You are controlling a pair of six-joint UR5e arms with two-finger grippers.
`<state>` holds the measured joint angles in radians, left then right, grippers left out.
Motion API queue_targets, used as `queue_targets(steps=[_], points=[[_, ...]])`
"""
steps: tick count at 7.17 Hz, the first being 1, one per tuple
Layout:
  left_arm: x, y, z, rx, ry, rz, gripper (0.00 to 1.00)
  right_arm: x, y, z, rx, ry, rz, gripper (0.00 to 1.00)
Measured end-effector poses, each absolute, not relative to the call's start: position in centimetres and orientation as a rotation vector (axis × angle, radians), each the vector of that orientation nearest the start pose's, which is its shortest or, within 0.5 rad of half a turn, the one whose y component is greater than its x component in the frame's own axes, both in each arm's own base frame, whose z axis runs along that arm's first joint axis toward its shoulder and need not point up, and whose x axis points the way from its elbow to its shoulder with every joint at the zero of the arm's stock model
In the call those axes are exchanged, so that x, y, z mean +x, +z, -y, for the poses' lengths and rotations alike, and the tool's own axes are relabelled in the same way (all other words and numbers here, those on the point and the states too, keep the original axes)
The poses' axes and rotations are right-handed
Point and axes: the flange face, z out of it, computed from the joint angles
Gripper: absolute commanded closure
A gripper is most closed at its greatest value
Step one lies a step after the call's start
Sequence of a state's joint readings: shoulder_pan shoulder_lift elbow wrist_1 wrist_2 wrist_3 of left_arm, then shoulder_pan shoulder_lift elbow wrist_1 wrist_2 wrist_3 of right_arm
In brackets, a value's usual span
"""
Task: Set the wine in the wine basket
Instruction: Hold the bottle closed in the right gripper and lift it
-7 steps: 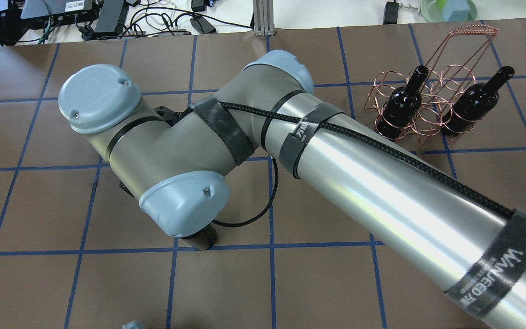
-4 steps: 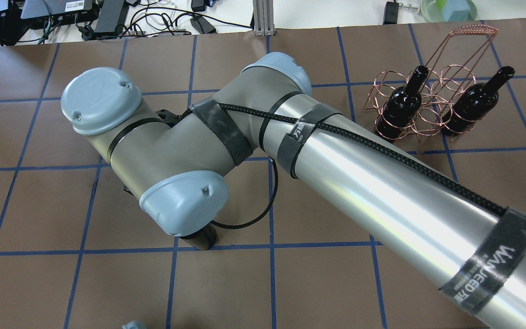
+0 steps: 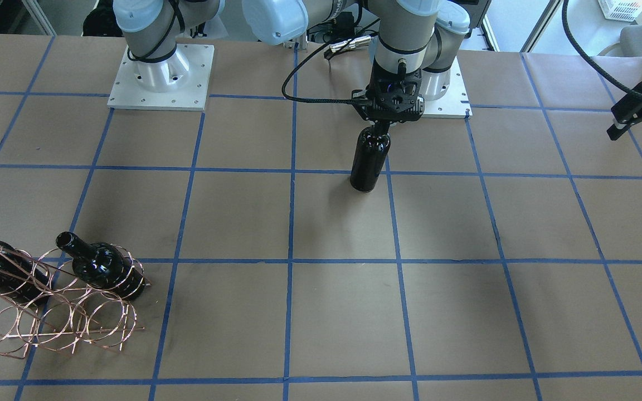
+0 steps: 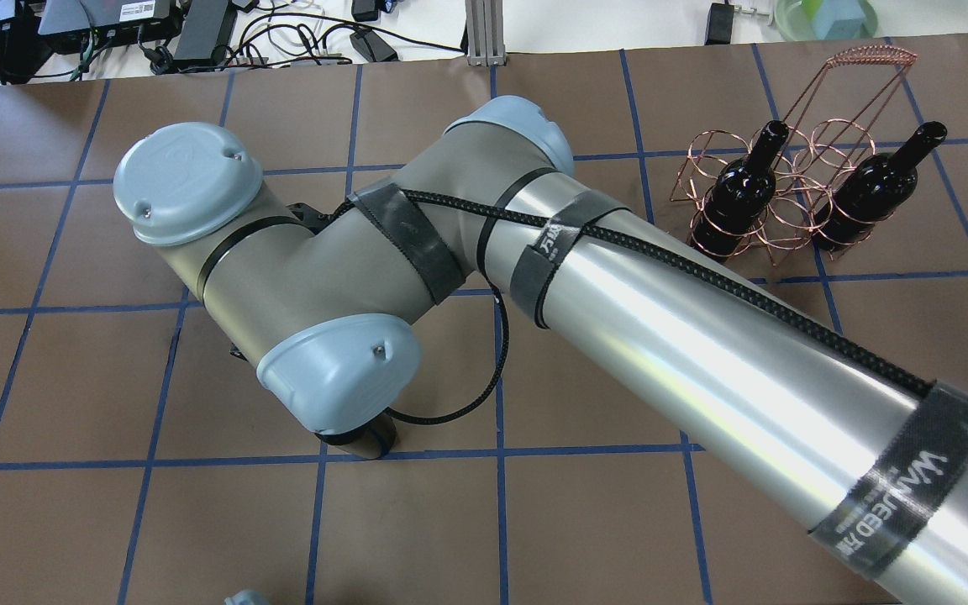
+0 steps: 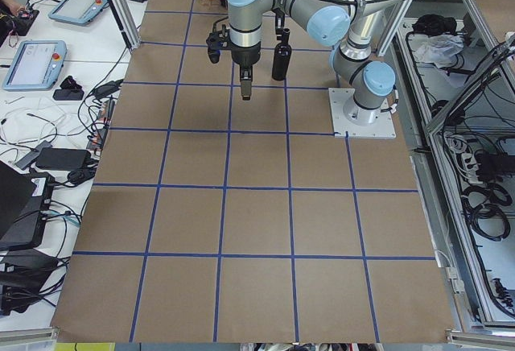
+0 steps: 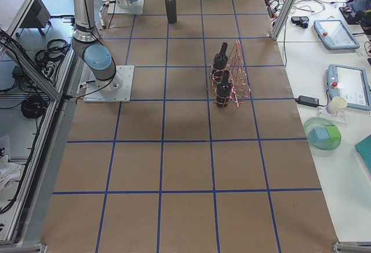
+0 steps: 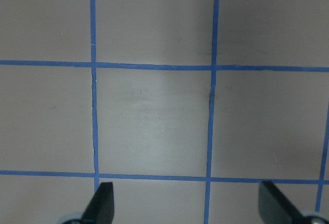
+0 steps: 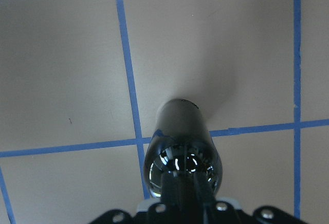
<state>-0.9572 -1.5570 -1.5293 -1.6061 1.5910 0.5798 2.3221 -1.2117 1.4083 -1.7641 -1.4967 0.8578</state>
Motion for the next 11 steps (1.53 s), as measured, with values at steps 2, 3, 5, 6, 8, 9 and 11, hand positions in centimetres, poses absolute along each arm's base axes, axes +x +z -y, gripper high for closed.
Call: queue_targets(steps=[2, 3, 5, 6, 8, 9, 11], points=[[17.32, 51.15, 47.42, -0.053, -0.009, -3.114, 0.00, 53.55, 38.39, 36.68, 0.164, 0.092, -3.083, 0.31], [17.32, 51.15, 47.42, -0.053, -0.009, -3.114, 0.00, 53.62, 38.30, 36.69, 0.157, 0.102, -3.078, 0.13], [17.32, 51.15, 47.42, -0.053, -0.010, -3.115, 0.00, 53.70, 38.25, 36.72, 0.135, 0.114, -3.070, 0.02], [17.32, 51.15, 47.42, -0.053, -0.009, -3.114, 0.00, 53.66, 38.24, 36.80, 0.132, 0.115, -3.069, 0.01], [17.32, 51.13, 47.41, -0.053, -0.007, -3.114, 0.00, 53.50, 38.25, 37.05, 0.135, 0.116, -3.068, 0.00], [17.32, 51.11, 47.40, -0.053, -0.007, -3.114, 0.00, 53.43, 38.25, 37.16, 0.137, 0.116, -3.067, 0.00], [17.32, 51.12, 47.40, -0.053, -0.007, -3.114, 0.00, 53.38, 38.19, 37.15, 0.142, 0.124, -3.068, 0.01]])
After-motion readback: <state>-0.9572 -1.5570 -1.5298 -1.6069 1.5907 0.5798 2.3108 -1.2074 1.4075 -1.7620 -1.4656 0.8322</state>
